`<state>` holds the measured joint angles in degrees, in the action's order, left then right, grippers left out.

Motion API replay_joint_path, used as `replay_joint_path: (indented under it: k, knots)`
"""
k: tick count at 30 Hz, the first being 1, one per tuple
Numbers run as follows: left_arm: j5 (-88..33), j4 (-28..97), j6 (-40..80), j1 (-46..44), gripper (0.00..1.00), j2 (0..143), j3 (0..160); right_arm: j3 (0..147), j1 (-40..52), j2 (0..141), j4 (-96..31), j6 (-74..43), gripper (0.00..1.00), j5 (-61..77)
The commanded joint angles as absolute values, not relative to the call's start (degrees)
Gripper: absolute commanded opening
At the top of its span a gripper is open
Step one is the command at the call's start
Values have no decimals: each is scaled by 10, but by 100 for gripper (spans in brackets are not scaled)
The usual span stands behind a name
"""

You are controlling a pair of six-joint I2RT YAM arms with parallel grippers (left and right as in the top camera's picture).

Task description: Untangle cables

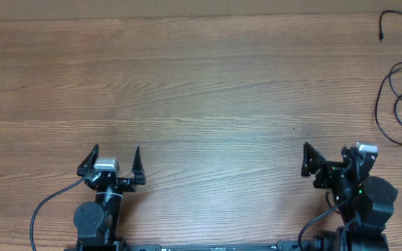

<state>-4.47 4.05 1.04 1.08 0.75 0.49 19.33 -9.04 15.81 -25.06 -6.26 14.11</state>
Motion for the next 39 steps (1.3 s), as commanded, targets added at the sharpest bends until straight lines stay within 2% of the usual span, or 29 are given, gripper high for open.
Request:
replay_joint_path:
  k: [1, 5, 8, 15, 23, 31, 39]
  knots:
    - [-40, 43, -1, 7, 100, 3, 3, 154, -55, 152, -175, -63, 100, 159]
    - [-40, 43, -1, 7, 100, 3, 3, 97, -39, 150, 4, -63, 100, 156]
    - [-40, 43, -1, 7, 100, 3, 3, 66, -39, 139, 57, -63, 100, 157]
    - [-40, 43, -1, 7, 100, 3, 3, 7, -39, 89, 61, -64, 100, 156]
    - [-40, 43, -1, 7, 100, 3, 3, 4, -37, 4, -36, -76, 100, 159]
    - [-40, 43, -1, 7, 100, 3, 3, 4, -13, 1, -37, -73, 100, 152]
    - [-40, 43, -1, 7, 100, 3, 3, 5, -7, 1, -38, 25, 100, 144]
